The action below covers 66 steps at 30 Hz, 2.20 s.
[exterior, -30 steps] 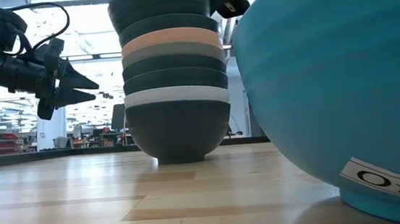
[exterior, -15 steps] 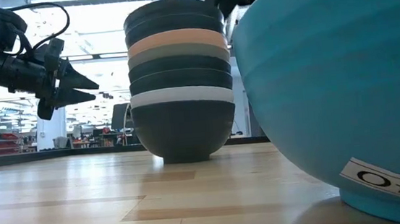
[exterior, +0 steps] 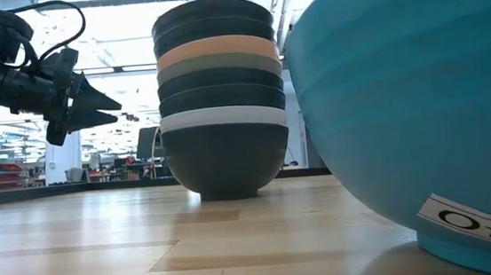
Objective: Nest bowls inside each other
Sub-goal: Stack the pink bowl on top of the black bowl
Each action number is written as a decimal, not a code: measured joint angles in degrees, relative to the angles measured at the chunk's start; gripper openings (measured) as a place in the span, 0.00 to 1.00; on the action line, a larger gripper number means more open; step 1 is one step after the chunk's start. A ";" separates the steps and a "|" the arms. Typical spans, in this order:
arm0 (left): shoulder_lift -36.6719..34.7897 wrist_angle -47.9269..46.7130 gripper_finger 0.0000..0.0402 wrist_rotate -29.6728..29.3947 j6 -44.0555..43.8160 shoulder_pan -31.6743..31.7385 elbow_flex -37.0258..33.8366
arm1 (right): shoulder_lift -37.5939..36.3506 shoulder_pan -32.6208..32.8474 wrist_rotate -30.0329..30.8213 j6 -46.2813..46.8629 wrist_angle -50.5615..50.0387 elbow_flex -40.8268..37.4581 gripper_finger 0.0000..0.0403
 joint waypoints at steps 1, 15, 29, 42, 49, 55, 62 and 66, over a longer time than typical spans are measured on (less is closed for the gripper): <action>0.00 0.00 0.38 0.02 0.00 0.00 0.00 | -1.67 0.02 0.87 -0.05 0.11 -0.91 0.33; 0.00 0.07 0.38 0.00 0.02 -0.01 0.00 | -30.69 2.26 -11.84 9.69 22.79 -59.31 0.26; 0.00 0.12 0.38 0.01 -9.77 0.00 0.00 | -63.11 3.67 -13.74 38.48 18.55 -89.48 0.15; 0.00 0.09 0.38 0.02 -13.18 -0.02 0.00 | -55.64 18.20 -23.92 33.73 10.17 -86.46 0.16; 0.00 0.08 0.38 0.02 -13.35 -0.02 0.00 | -48.03 28.58 -23.82 30.21 9.43 -86.46 0.24; 0.00 0.09 0.38 -0.86 -13.38 -0.02 0.00 | -46.06 34.83 -26.86 32.06 25.82 -86.46 0.31; 0.00 0.26 0.38 -3.33 -13.53 -0.01 0.00 | -42.20 37.00 -27.02 32.31 19.12 -86.41 0.32; 0.00 0.26 0.38 -3.41 -15.38 0.00 0.00 | -40.44 36.49 -26.89 32.59 15.30 -86.46 0.37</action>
